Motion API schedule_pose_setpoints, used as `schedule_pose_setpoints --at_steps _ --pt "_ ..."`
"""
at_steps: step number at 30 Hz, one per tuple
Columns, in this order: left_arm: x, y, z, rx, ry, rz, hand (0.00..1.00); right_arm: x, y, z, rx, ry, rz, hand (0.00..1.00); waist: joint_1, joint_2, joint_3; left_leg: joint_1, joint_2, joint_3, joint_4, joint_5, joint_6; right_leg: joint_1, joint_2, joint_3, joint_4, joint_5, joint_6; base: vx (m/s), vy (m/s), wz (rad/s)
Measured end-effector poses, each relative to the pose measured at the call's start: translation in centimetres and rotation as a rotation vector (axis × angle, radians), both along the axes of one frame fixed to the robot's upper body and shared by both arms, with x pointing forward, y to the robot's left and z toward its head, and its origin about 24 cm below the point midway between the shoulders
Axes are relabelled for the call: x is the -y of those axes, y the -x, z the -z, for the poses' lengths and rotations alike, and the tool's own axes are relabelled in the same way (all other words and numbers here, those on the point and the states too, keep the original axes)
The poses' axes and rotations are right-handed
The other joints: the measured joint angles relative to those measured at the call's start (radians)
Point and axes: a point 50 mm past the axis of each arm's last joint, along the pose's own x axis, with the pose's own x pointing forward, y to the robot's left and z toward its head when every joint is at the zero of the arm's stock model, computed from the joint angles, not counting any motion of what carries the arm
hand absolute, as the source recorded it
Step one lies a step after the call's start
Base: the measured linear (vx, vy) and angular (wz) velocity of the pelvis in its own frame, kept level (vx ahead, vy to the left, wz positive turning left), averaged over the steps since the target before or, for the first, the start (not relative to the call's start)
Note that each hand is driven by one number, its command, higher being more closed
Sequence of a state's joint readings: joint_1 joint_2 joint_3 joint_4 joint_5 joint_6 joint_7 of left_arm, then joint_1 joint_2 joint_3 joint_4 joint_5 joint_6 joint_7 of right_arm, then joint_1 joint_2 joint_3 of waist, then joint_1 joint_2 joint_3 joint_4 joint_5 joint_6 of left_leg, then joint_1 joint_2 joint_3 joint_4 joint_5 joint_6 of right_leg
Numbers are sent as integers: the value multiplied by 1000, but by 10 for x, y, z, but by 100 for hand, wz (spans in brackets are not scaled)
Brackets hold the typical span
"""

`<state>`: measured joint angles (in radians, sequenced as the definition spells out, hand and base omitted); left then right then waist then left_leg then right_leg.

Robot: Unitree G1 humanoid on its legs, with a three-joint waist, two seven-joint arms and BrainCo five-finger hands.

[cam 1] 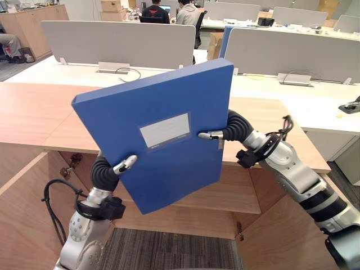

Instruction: Walk over to the cabinet, pick up the folder, carry it to the office cabinet, place the folder inside the office cabinet, then close the office cabinet door

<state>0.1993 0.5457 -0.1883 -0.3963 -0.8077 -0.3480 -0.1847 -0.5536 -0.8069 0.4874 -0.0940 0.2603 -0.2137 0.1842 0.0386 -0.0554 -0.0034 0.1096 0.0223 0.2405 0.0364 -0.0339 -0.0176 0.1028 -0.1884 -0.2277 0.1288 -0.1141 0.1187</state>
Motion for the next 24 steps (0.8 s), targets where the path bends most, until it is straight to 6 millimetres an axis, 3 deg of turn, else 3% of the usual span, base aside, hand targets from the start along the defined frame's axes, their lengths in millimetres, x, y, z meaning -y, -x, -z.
schedule_pose_setpoints --at_steps 4,7,10,12,15,16,21,24 --pt "-5 -3 15 -86 15 102 0 -1 0 4 107 163 47 100 -7 0 -3 0 0 5 0 0 0 -3 0 6 0 3 -2 1 -2 -4" --pt "-4 -2 37 -180 15 157 0 -1 0 10 161 266 71 100 -7 0 -13 -3 0 14 0 0 0 -10 0 12 0 6 -1 0 0 -7" --pt "-3 3 88 -427 -59 225 0 -8 7 21 193 358 43 100 -10 -1 -24 -3 0 18 0 0 0 -14 0 14 1 6 -1 0 0 -4" --pt "-4 19 136 -663 -165 297 0 -27 23 29 252 427 -63 100 -23 -2 -25 -4 1 21 0 0 -1 -17 0 17 1 7 -1 -3 -6 -5" --pt "1 39 172 -805 -314 382 0 -42 39 46 246 479 -177 100 -27 -10 -26 -11 1 25 -1 0 -1 -30 -1 20 1 7 -1 -12 -6 -6" --pt "4 52 195 -891 -399 432 0 -50 46 60 208 500 -232 100 -26 -18 -29 -24 1 28 -1 2 -1 -48 -2 24 9 7 -1 -4 -7 -5" --pt "7 77 242 -1093 -510 421 0 -59 63 85 124 524 -321 100 -16 -28 -27 -22 0 30 -1 6 3 -51 -4 27 22 6 -1 0 -2 -1" --pt "-4 92 266 -1259 -540 254 0 -67 72 97 78 514 -377 100 -18 -38 -21 -21 1 28 -1 12 2 -60 -5 27 37 -1 -5 -33 -13 1"
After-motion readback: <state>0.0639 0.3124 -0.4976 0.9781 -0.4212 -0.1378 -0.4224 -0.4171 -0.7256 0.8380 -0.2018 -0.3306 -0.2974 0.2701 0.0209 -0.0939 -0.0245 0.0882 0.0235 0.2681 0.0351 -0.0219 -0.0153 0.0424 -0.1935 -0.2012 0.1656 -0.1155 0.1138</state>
